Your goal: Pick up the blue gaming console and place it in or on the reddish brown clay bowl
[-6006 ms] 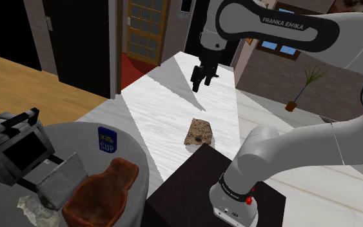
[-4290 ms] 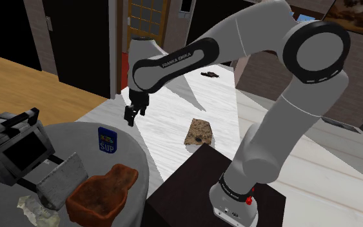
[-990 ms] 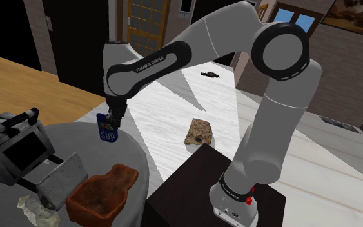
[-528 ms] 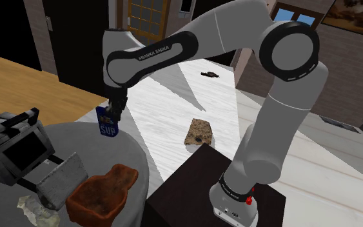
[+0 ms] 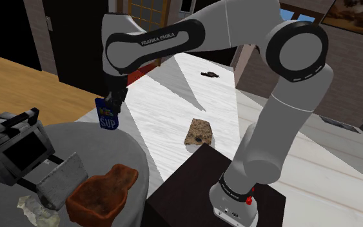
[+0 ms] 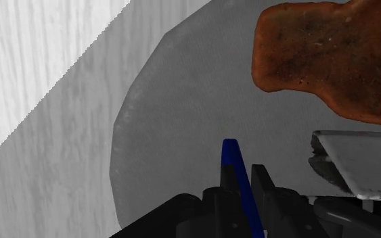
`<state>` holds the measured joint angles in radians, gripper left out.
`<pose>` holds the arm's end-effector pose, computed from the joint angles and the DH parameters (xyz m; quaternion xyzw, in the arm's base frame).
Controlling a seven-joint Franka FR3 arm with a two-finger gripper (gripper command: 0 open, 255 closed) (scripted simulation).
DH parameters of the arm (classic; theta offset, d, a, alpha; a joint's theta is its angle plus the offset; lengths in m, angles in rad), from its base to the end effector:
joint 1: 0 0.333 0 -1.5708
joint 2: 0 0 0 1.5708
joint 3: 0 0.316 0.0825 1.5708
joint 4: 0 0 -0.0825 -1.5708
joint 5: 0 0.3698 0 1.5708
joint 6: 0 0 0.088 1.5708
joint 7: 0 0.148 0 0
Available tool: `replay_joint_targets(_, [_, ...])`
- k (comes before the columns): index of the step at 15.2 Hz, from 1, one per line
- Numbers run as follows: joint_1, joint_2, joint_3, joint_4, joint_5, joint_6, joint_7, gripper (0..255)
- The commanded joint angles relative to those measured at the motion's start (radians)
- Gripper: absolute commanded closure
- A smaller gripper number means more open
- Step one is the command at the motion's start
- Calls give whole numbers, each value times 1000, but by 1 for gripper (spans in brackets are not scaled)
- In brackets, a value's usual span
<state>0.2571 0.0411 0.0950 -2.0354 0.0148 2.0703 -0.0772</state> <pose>0.5121 0.1893 0.3899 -0.9778 -0.2095 0.0041 0.0079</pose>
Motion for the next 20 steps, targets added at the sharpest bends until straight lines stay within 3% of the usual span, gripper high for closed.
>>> replay_joint_targets(1, [1, -5, 1, 12, 0, -17, 1, 255])
replay_joint_targets(10, [87, -208, 93, -170, 40, -33, 160, 255])
replay_joint_targets(20, [189, -358, 215, -270, 109, -70, 345, 255])
